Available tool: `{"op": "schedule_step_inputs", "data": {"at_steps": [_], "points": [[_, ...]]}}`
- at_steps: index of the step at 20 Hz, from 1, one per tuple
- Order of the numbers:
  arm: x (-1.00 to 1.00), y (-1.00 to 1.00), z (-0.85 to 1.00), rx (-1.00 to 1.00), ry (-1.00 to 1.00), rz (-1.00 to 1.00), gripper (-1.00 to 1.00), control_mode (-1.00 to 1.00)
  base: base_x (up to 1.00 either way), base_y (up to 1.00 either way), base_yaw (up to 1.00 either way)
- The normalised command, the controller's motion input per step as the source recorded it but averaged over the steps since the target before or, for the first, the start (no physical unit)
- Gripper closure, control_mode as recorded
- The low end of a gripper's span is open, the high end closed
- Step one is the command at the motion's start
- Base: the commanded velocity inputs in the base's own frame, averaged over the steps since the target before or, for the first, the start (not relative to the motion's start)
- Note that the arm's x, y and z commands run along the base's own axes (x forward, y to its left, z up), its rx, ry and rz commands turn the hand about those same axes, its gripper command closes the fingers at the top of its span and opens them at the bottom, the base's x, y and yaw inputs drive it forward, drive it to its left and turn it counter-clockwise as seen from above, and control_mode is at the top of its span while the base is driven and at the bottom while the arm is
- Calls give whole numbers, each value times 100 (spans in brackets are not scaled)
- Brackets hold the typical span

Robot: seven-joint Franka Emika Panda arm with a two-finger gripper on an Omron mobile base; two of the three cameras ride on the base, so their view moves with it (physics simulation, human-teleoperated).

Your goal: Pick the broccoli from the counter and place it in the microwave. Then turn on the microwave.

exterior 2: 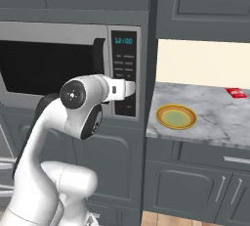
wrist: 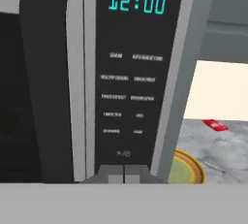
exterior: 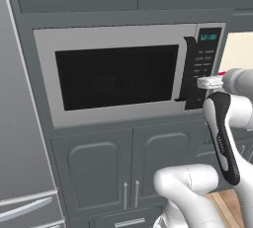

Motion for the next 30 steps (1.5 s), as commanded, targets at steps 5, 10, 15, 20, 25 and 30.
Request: {"op": "schedule_step_inputs", "data": {"at_steps": [5, 10, 15, 20, 25, 30], "points": [[2, -22, -23, 1, 15, 0, 100, -100, 0, 0, 0], [8, -7, -29, 4, 16, 0, 100, -100, 0, 0, 0], [21, 0, -43, 9, 1, 0, 100, -100, 0, 0, 0], [35, 0, -31, 7, 7, 0, 100, -100, 0, 0, 0], [33, 0, -25, 3, 11, 0, 100, -100, 0, 0, 0], [20, -13, -37, 5, 7, 0, 100, -100, 0, 0, 0]]}}
